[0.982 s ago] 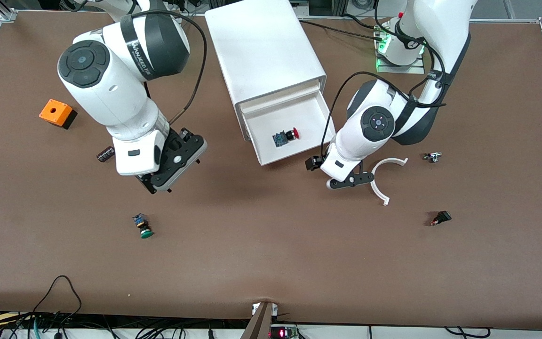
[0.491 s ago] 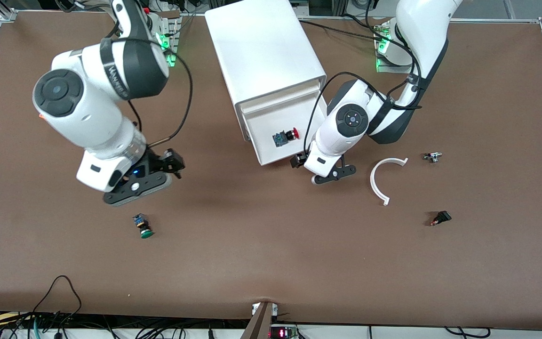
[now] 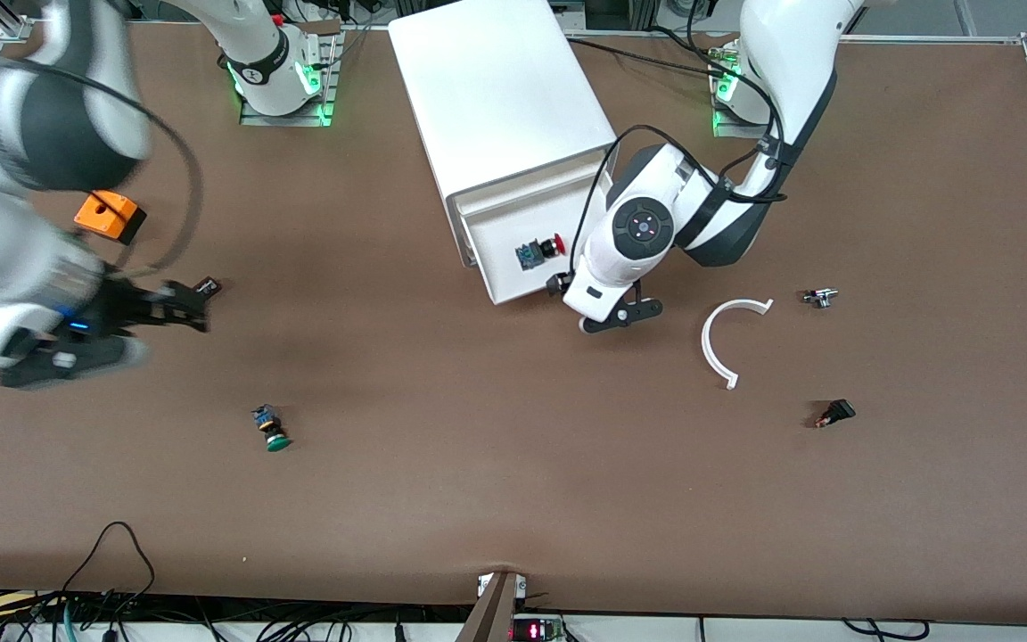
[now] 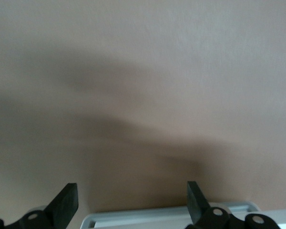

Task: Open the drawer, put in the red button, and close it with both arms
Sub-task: 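Push the drawer inward with the left gripper while the right gripper withdraws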

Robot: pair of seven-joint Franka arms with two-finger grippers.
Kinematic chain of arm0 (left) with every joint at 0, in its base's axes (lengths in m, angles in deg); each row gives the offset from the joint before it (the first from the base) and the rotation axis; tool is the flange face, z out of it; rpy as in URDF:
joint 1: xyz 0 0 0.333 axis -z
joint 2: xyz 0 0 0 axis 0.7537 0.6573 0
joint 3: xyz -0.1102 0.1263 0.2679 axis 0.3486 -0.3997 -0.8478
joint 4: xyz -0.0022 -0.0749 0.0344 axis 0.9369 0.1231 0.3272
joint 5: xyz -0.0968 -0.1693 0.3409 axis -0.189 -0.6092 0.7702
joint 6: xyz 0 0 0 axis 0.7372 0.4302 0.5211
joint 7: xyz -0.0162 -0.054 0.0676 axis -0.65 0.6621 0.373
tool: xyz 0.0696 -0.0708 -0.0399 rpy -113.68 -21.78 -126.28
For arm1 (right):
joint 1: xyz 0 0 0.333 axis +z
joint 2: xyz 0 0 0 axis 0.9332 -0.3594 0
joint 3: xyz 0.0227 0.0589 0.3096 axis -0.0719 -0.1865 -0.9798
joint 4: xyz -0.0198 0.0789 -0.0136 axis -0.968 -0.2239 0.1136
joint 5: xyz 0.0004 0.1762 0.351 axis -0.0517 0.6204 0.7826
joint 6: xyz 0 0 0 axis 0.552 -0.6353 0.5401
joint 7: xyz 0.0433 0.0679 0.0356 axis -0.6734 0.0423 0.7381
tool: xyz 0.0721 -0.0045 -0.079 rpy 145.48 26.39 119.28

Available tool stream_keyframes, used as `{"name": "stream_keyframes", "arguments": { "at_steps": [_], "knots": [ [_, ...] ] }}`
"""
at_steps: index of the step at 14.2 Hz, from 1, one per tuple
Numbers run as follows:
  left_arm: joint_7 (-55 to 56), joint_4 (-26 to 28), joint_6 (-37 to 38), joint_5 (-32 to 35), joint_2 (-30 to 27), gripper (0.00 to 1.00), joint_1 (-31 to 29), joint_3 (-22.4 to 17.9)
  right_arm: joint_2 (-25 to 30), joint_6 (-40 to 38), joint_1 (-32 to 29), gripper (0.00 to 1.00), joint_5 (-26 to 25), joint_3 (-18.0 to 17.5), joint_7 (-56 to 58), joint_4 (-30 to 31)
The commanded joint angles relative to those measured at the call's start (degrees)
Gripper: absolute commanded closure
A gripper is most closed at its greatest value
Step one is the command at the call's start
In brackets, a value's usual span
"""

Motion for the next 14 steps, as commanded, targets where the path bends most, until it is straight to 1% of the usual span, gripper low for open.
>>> {"name": "stream_keyframes", "arguments": {
  "at_steps": [1,3,5,7,8,9,11,12,14],
  "knots": [
    [0.6,0.2,2.1,0.8,-0.7,0.0,0.0,2.1,3.6,-1.6,-6.7,0.0,-0.9,-5.6,3.3,1.7],
    [0.7,0.2,2.1,0.5,-0.7,0.0,0.0,3.3,5.7,-1.7,-7.9,0.0,-1.7,-5.6,3.6,3.0],
    [0.6,0.3,2.1,-1.7,-0.7,0.0,0.2,3.9,8.3,-2.1,-8.2,0.0,-3.8,-5.5,6.0,4.8],
    [0.6,0.3,3.5,-2.9,-0.7,0.0,0.6,4.0,8.3,-6.1,-8.3,0.0,-4.3,-5.0,6.3,2.5],
    [0.5,0.3,4.6,-3.4,-0.7,0.0,0.6,4.0,8.3,-6.9,-8.3,0.0,-4.8,-5.0,6.4,2.2],
    [0.5,0.3,5.1,-3.5,-0.7,0.0,0.6,4.6,8.6,-7.2,-8.3,0.0,-5.0,-4.9,6.5,2.2],
    [0.5,0.3,6.1,-3.6,-0.7,0.0,0.0,6.4,8.9,-10.2,-8.3,0.0,-6.0,-4.7,8.0,2.1],
    [0.5,0.3,6.4,-4.7,-0.7,0.0,0.0,6.4,9.1,-11.7,-8.3,0.0,-6.3,-4.7,9.2,2.2],
    [-0.1,0.3,6.5,-7.4,-0.6,0.0,0.3,6.4,10.9,-12.4,-8.2,0.0,-6.3,-5.0,9.5,2.1]
  ]
}}
